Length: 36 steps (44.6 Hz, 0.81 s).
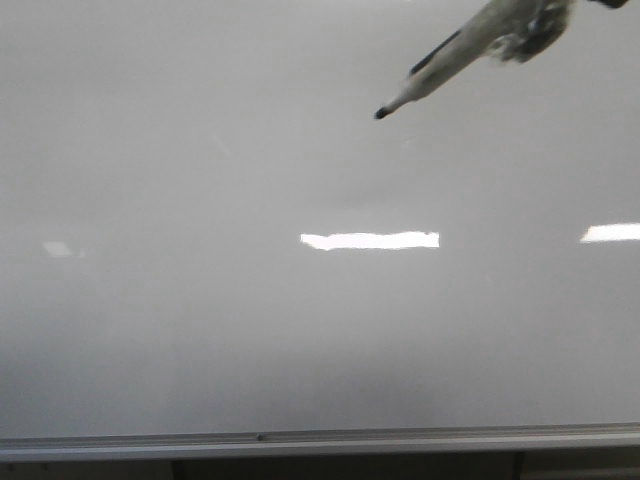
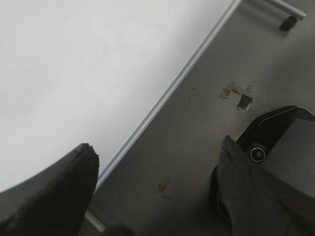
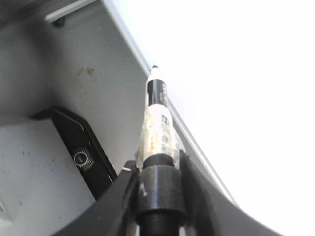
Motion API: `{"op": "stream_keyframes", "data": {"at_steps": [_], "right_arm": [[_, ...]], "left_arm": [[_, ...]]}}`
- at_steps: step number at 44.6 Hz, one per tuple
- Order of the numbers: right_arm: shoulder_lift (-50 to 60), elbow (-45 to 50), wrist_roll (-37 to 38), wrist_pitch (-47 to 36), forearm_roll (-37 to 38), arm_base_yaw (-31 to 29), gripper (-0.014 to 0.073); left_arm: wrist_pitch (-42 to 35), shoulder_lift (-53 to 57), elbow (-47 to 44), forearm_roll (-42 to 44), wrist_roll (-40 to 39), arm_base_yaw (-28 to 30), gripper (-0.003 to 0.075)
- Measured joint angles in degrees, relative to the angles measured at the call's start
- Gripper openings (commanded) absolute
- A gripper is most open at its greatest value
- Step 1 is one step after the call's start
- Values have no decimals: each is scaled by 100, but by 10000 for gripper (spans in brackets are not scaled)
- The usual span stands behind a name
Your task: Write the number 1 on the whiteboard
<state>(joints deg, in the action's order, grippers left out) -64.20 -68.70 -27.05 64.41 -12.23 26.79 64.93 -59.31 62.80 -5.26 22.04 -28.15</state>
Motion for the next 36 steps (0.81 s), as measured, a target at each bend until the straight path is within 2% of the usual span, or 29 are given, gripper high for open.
{"op": "stream_keyframes", "data": {"at_steps": [11,21,26,36], "right_arm": [[809,628,874,-38,41,-1651,20],[1728,1521,1283,-263,52,-2905,20],[2226,1980,1331,-529,52,-3182,20],[2589,2383,1338,-1147,44,-3215,20]], "left_arm": [[-329,547,-679,0,-611,1134,495],[-395,1042,-973,0,-723,1504,495],[-407,1145,-994,0,-723,1515,495],[-552,1161,-994,-11,-723,1515,495]]}}
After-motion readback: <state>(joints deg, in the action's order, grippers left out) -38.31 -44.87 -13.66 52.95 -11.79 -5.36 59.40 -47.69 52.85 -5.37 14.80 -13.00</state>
